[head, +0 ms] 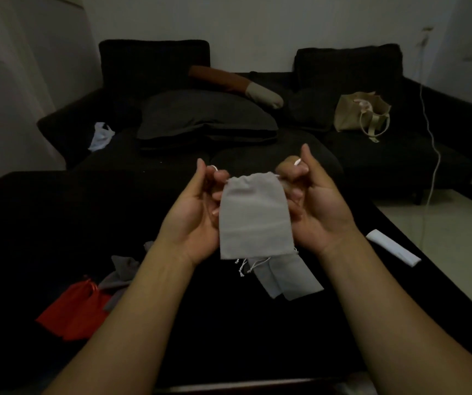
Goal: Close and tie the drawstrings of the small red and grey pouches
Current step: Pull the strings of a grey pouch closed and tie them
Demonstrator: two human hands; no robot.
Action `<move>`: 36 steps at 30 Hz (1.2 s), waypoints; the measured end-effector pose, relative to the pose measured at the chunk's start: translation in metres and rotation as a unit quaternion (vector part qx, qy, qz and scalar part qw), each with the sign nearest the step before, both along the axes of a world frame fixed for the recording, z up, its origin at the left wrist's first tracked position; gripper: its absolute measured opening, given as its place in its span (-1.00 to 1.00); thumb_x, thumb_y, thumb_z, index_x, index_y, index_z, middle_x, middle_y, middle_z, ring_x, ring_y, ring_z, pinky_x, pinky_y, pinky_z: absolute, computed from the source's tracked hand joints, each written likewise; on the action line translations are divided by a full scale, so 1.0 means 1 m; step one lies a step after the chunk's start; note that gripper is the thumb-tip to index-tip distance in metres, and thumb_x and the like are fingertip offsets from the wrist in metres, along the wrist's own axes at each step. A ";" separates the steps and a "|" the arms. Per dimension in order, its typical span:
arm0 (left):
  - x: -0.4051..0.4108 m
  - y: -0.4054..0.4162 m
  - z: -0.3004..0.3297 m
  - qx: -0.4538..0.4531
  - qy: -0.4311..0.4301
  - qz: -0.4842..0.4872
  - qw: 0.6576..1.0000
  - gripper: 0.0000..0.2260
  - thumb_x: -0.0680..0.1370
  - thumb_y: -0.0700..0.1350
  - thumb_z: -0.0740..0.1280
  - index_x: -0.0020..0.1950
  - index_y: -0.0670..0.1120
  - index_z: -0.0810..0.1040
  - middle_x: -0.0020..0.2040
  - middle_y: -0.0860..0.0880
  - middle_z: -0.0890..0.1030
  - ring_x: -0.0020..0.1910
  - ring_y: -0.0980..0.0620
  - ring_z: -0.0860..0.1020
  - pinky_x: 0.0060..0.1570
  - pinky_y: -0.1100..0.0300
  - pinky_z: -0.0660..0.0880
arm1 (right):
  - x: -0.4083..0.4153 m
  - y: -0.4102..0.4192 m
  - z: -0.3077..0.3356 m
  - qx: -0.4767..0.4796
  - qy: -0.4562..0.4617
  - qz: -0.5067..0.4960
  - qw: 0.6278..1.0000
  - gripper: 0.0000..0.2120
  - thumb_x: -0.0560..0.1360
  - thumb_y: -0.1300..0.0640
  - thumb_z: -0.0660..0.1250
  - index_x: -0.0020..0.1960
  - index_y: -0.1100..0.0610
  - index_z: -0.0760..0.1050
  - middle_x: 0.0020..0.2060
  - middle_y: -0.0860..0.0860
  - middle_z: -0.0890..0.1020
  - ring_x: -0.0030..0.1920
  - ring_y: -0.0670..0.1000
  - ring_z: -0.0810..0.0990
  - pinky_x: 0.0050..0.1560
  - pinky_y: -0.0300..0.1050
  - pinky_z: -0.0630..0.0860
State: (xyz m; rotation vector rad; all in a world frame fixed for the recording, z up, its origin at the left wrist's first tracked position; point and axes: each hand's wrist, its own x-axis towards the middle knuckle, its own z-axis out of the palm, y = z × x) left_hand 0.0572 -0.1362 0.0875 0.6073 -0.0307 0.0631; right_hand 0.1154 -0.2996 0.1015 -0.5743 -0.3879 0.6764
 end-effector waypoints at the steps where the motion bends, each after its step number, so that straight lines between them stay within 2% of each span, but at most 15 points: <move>1: 0.001 0.001 0.001 0.006 0.003 0.019 1.000 -0.72 0.57 0.11 0.23 -0.27 0.01 0.49 -0.40 0.10 0.45 -0.49 0.20 0.36 -0.46 0.42 0.25 | 0.003 0.000 -0.001 -0.017 0.006 -0.020 1.000 -0.63 0.62 -0.07 0.16 -0.32 0.04 0.33 -0.49 -0.08 0.37 -0.56 -0.15 0.23 -0.48 -0.34 -0.01; 5: 0.002 0.016 0.009 0.018 0.009 0.122 0.992 -0.56 0.65 0.04 0.17 -0.41 -0.04 0.42 -0.51 0.07 0.28 -0.60 0.17 0.20 -0.59 0.40 0.13 | 0.017 -0.011 0.002 -0.077 0.019 -0.097 0.992 -0.62 0.64 0.01 0.17 -0.33 0.08 0.29 -0.51 -0.07 0.24 -0.56 -0.15 0.14 -0.57 -0.34 0.03; 9: 0.003 0.011 0.011 0.038 0.001 0.162 0.986 -0.62 0.65 0.03 0.19 -0.36 -0.05 0.36 -0.52 0.07 0.24 -0.60 0.16 0.17 -0.60 0.40 0.13 | 0.018 -0.008 0.003 -0.087 -0.005 -0.131 0.988 -0.63 0.65 0.01 0.17 -0.32 0.08 0.27 -0.51 -0.07 0.22 -0.57 -0.15 0.12 -0.61 -0.35 0.07; 14: 0.005 0.011 0.009 0.062 -0.002 0.183 0.981 -0.65 0.64 0.02 0.21 -0.33 -0.05 0.35 -0.50 0.07 0.29 -0.59 0.18 0.20 -0.60 0.39 0.17 | 0.018 -0.011 0.005 -0.110 -0.008 -0.156 0.982 -0.63 0.64 0.01 0.20 -0.32 0.08 0.30 -0.49 -0.06 0.22 -0.52 -0.14 0.12 -0.59 -0.34 0.07; 16: 0.005 0.010 0.010 0.099 -0.014 0.200 0.975 -0.66 0.64 0.03 0.21 -0.31 -0.05 0.38 -0.50 0.08 0.29 -0.57 0.19 0.21 -0.58 0.38 0.19 | 0.017 -0.011 0.007 -0.111 -0.030 -0.158 0.981 -0.63 0.64 0.00 0.20 -0.31 0.09 0.29 -0.50 -0.06 0.23 -0.53 -0.14 0.12 -0.59 -0.34 0.09; 18: 0.003 0.006 0.009 0.167 -0.027 0.207 0.964 -0.70 0.63 0.05 0.21 -0.23 -0.06 0.49 -0.48 0.09 0.32 -0.52 0.20 0.24 -0.49 0.36 0.19 | 0.014 -0.008 0.006 -0.121 -0.065 -0.142 0.980 -0.64 0.62 -0.04 0.21 -0.29 0.08 0.30 -0.49 -0.06 0.25 -0.52 -0.14 0.15 -0.57 -0.33 0.12; 20: 0.001 0.002 0.007 0.233 -0.053 0.199 0.950 -0.78 0.56 0.03 0.26 -0.03 -0.08 0.60 -0.40 0.10 0.46 -0.43 0.22 0.35 -0.36 0.35 0.23 | 0.010 -0.007 0.004 -0.134 -0.106 -0.120 0.978 -0.71 0.56 -0.06 0.24 -0.24 0.11 0.40 -0.45 -0.04 0.36 -0.48 -0.14 0.23 -0.52 -0.34 0.16; 23: -0.002 0.002 0.002 0.332 -0.088 0.189 0.920 -0.79 0.51 -0.12 0.31 0.12 -0.04 0.61 -0.17 0.06 0.69 -0.18 0.21 0.59 -0.15 0.36 0.47 | 0.007 -0.008 0.002 -0.154 -0.183 -0.122 0.963 -0.85 0.47 0.12 0.32 -0.05 0.17 0.58 -0.30 0.02 0.64 -0.43 -0.15 0.37 -0.47 -0.35 0.22; 25: -0.002 0.004 0.000 0.376 -0.079 0.194 0.903 -0.75 0.57 -0.20 0.29 0.24 -0.03 0.55 -0.07 0.02 0.72 -0.06 0.16 0.64 -0.04 0.31 0.52 | 0.006 -0.009 0.003 -0.170 -0.206 -0.118 0.956 -0.77 0.42 0.21 0.34 0.08 0.17 0.57 -0.22 0.04 0.70 -0.42 -0.16 0.39 -0.46 -0.36 0.25; 28: -0.002 0.004 0.002 0.369 -0.052 0.197 0.907 -0.60 0.61 -0.17 0.27 0.45 -0.08 0.33 0.01 0.00 0.72 0.06 0.05 0.66 0.14 0.17 0.53 | 0.006 -0.008 0.002 -0.204 -0.216 -0.109 0.949 -0.62 0.46 0.22 0.34 0.27 0.07 0.47 -0.15 0.03 0.71 -0.41 -0.15 0.41 -0.45 -0.35 0.26; 30: -0.001 0.003 0.001 0.341 -0.034 0.188 0.920 -0.72 0.62 -0.17 0.25 0.33 -0.13 0.45 -0.08 0.01 0.73 -0.10 0.08 0.67 0.02 0.19 0.57 | 0.005 -0.005 -0.001 -0.211 -0.224 -0.116 0.944 -0.67 0.49 0.20 0.32 0.25 0.11 0.50 -0.14 0.01 0.72 -0.41 -0.15 0.41 -0.45 -0.36 0.26; 32: -0.003 0.001 0.001 0.337 -0.023 0.150 0.929 -0.84 0.61 -0.18 0.25 0.11 -0.12 0.60 -0.23 0.01 0.68 -0.23 0.10 0.61 -0.16 0.26 0.57 | 0.004 -0.002 -0.003 -0.211 -0.231 -0.128 0.941 -0.79 0.46 0.17 0.34 0.08 0.13 0.60 -0.18 0.02 0.72 -0.41 -0.17 0.44 -0.44 -0.37 0.29; 33: -0.004 0.000 0.000 0.340 -0.020 0.128 0.931 -0.85 0.60 -0.18 0.26 0.04 -0.12 0.62 -0.29 0.00 0.64 -0.25 0.09 0.59 -0.18 0.27 0.56 | 0.004 -0.001 -0.003 -0.211 -0.235 -0.132 0.940 -0.82 0.43 0.15 0.35 0.01 0.12 0.63 -0.19 0.02 0.72 -0.40 -0.17 0.48 -0.42 -0.37 0.32; 35: -0.006 -0.001 -0.001 0.354 -0.018 0.090 0.931 -0.84 0.59 -0.17 0.26 -0.01 -0.13 0.64 -0.36 0.00 0.56 -0.27 0.10 0.57 -0.19 0.28 0.55 | 0.003 -0.001 -0.002 -0.214 -0.262 -0.141 0.930 -0.85 0.41 0.12 0.37 -0.07 0.08 0.68 -0.16 -0.02 0.71 -0.29 -0.17 0.59 -0.31 -0.33 0.41; 36: -0.007 -0.002 0.000 0.372 -0.015 0.072 0.925 -0.83 0.60 -0.16 0.25 -0.01 -0.14 0.64 -0.38 0.00 0.54 -0.29 0.10 0.56 -0.21 0.30 0.54 | 0.003 -0.002 -0.001 -0.223 -0.292 -0.150 0.918 -0.86 0.41 0.11 0.38 -0.08 0.06 0.69 -0.08 -0.06 0.71 -0.16 -0.16 0.64 -0.20 -0.30 0.45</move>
